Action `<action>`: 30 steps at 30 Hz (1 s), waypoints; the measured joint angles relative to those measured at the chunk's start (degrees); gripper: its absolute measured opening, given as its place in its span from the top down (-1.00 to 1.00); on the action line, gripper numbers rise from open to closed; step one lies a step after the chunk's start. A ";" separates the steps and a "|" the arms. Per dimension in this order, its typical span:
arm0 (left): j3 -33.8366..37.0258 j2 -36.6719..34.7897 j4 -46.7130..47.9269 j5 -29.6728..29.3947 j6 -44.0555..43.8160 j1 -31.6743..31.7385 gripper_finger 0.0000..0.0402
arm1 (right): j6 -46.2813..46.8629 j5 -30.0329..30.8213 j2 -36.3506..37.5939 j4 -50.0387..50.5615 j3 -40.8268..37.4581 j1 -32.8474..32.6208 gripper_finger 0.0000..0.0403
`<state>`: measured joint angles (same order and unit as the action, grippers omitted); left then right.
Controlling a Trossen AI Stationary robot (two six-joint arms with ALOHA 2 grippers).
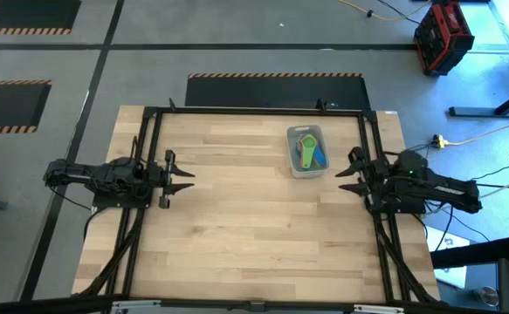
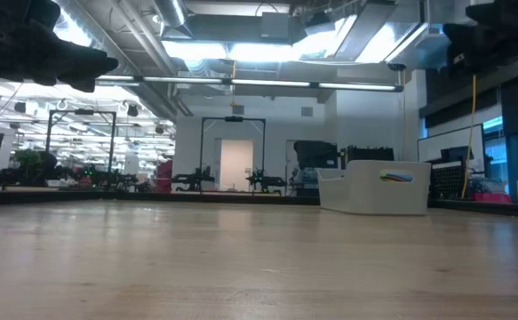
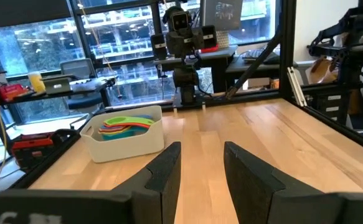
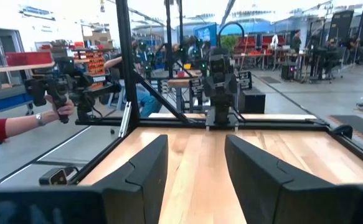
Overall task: Nest measuring cups in basket
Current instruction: Return to Home Position
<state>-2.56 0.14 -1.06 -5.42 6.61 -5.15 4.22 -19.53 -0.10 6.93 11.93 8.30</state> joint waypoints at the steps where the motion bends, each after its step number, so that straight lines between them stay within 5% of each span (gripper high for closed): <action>1: 0.19 0.00 -0.03 -0.06 0.00 0.00 0.43 | 0.02 -0.01 0.01 -1.85 -1.23 -0.01 0.18; 12: 1.98 0.00 -0.87 -2.88 0.85 0.04 0.43 | -1.73 2.64 0.02 -13.67 -10.69 0.10 0.18; 18: 1.98 0.00 -0.87 -3.07 1.69 0.04 0.43 | -6.38 7.71 0.00 -10.78 -11.54 0.10 0.18; 30: 1.98 0.00 -0.79 -3.31 0.38 0.04 0.43 | -7.62 7.93 -0.17 -10.11 -11.54 0.10 0.18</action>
<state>-0.58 0.14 -1.85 -8.72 7.00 -5.10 -3.40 -11.60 -0.27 -3.18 0.38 8.40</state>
